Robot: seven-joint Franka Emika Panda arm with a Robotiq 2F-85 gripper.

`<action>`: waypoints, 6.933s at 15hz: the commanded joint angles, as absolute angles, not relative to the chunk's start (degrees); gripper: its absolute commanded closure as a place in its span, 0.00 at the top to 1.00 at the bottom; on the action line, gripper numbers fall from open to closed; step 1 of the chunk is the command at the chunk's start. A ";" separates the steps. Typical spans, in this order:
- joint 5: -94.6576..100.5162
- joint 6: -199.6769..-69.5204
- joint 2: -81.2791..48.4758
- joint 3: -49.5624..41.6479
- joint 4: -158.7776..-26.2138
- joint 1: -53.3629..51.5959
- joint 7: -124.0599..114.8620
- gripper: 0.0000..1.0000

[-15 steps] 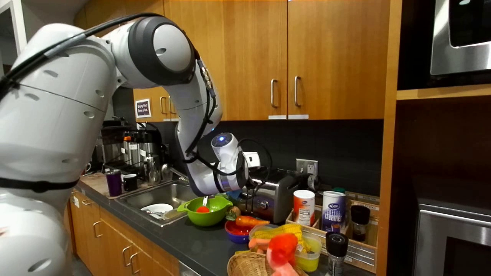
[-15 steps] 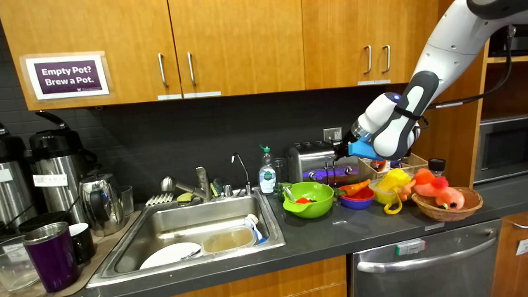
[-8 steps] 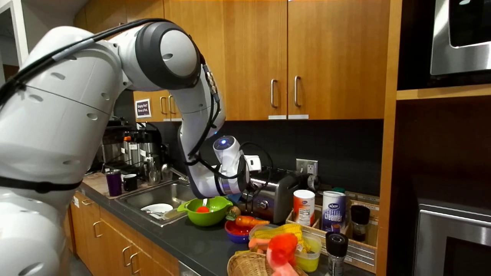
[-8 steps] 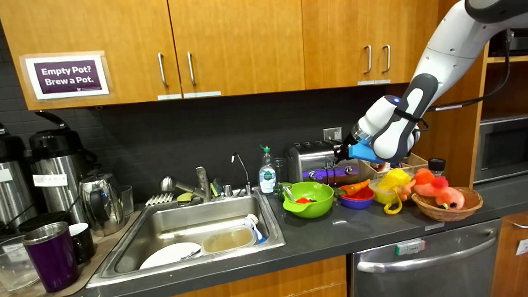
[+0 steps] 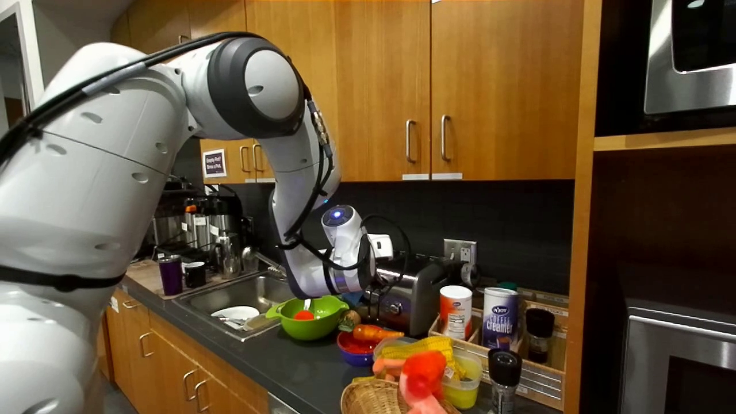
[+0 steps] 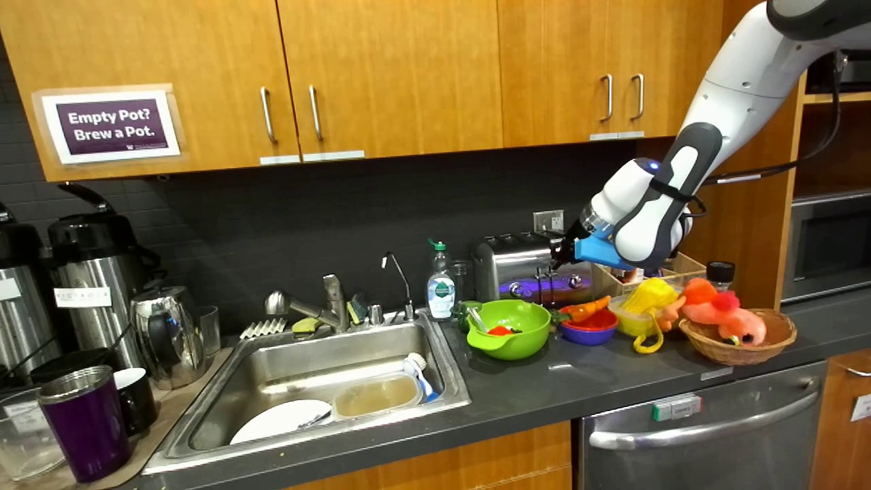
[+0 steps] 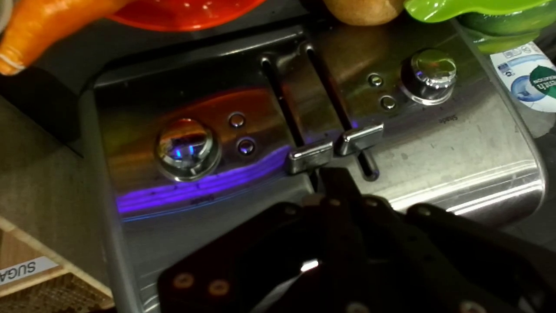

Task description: Put the right lever of the toaster down

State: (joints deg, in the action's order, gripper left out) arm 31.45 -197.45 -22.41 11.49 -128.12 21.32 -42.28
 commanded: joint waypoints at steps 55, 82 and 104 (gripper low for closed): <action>35.96 -198.20 -28.95 23.74 -122.59 32.42 -39.25 0.00; 33.35 -197.89 -29.69 21.28 -120.99 32.97 -39.17 0.00; 32.31 -198.17 -31.56 17.83 -120.66 32.38 -39.14 0.00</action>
State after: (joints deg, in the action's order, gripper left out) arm 33.89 -198.17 -28.54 21.21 -124.27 32.25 -40.05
